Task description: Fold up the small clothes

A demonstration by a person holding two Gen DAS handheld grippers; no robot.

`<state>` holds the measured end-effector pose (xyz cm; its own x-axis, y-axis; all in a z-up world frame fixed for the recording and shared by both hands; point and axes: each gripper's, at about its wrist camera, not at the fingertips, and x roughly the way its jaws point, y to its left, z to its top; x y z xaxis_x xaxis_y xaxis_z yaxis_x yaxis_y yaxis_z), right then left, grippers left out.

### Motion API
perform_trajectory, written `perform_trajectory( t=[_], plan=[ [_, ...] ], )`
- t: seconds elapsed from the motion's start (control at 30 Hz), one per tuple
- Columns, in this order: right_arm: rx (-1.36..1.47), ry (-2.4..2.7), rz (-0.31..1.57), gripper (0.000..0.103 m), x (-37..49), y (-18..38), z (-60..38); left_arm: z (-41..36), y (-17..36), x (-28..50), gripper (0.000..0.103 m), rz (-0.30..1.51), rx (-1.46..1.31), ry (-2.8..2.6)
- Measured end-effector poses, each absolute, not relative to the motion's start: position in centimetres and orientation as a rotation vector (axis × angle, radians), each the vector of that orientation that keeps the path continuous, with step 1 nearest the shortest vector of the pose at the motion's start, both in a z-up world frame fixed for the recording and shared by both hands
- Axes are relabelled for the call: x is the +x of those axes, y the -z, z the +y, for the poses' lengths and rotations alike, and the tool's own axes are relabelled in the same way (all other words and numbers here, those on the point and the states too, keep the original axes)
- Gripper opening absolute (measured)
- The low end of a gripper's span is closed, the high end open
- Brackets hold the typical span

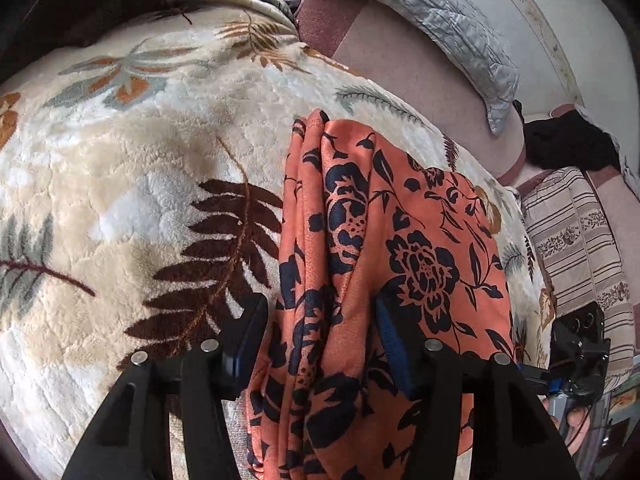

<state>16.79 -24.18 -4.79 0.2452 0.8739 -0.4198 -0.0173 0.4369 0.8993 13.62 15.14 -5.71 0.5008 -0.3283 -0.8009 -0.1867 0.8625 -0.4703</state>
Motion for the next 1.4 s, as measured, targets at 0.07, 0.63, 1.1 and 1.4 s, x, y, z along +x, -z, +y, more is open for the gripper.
perform_trajectory(
  t=[0.07,0.63,1.1,1.4],
  plan=[
    [0.909,-0.734,1.203,0.090,18.6,5.6,-22.7,14.9,6.1,13.9,0.043,1.061,-0.554,0.091],
    [0.546,-0.450,1.117,0.044,22.1,1.3,-31.1,1.9,5.5,18.0,0.039,1.082,-0.458,0.166],
    [0.556,-0.645,1.057,0.076,20.9,-0.9,-28.2,0.5,2.5,11.6,0.044,0.962,-0.234,0.107],
    [0.643,-0.615,1.138,0.083,27.0,0.7,-26.5,2.0,4.2,12.1,0.047,0.937,-0.291,0.122]
  ],
)
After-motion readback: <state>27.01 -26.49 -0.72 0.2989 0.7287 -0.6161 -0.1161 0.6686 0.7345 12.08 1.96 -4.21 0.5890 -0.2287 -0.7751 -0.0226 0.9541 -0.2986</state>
